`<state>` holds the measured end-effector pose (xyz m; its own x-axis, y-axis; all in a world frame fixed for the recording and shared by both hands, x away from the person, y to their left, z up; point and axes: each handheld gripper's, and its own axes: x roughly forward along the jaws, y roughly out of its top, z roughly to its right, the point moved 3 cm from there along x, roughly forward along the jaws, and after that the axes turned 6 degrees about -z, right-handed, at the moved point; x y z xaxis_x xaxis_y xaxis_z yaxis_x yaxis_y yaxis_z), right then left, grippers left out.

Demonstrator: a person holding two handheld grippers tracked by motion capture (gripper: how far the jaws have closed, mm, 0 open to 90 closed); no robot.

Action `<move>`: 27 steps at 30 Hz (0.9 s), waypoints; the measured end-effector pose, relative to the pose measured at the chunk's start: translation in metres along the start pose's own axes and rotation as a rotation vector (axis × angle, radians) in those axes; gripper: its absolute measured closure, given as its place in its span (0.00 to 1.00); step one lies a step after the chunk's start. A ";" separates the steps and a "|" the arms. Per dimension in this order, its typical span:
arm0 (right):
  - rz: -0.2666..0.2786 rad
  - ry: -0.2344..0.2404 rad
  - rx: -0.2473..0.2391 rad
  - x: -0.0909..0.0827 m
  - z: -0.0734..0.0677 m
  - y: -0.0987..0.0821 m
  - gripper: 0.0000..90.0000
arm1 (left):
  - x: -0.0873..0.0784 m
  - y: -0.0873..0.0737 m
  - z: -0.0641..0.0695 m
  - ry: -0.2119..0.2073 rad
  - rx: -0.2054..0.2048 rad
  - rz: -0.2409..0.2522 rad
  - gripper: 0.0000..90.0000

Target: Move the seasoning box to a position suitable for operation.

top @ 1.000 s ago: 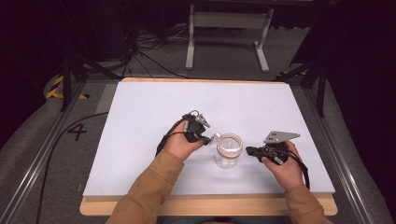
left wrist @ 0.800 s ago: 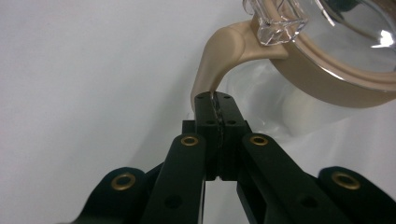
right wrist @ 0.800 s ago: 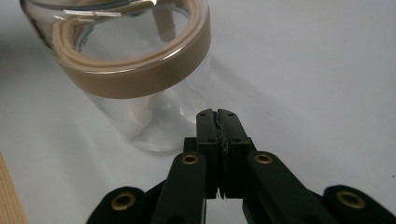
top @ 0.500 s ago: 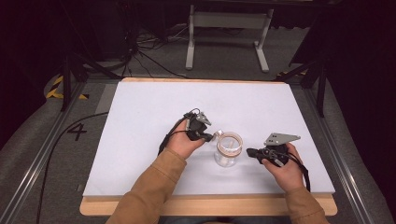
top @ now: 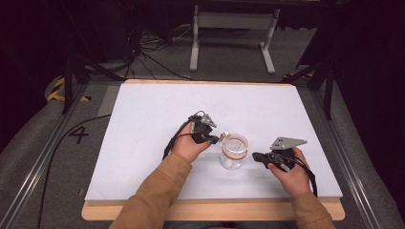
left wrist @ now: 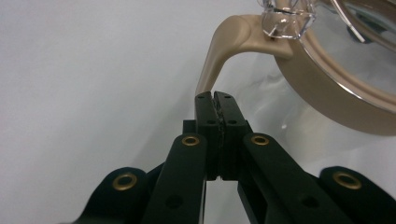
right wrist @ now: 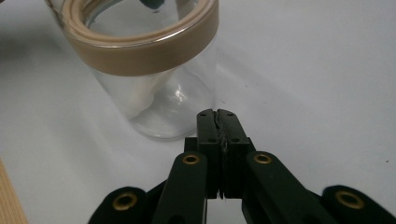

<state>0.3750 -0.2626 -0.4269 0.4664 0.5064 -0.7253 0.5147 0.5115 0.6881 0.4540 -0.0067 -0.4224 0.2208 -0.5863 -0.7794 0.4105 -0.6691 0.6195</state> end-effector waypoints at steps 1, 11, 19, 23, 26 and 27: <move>0.000 0.001 0.000 0.001 0.000 0.001 1.00 | -0.005 -0.002 0.000 0.006 -0.009 0.000 1.00; -0.052 0.021 -0.007 0.018 0.003 0.007 1.00 | -0.040 -0.015 -0.004 0.031 -0.036 -0.003 1.00; -0.074 0.027 -0.040 0.025 0.001 0.011 1.00 | -0.047 -0.022 -0.006 0.033 -0.054 -0.009 0.99; -0.085 0.020 -0.050 0.025 0.000 0.011 1.00 | -0.047 -0.023 -0.006 0.034 -0.061 0.003 0.99; -0.101 0.016 -0.057 0.026 -0.002 0.012 1.00 | -0.046 -0.023 -0.006 0.036 -0.062 0.003 0.99; -0.103 0.014 -0.059 0.026 -0.003 0.012 1.00 | -0.047 -0.023 -0.006 0.036 -0.065 0.002 0.99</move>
<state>0.3913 -0.2414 -0.4375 0.4028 0.4583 -0.7923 0.5161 0.6011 0.6101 0.4396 0.0389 -0.4010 0.2532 -0.5702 -0.7815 0.4659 -0.6361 0.6151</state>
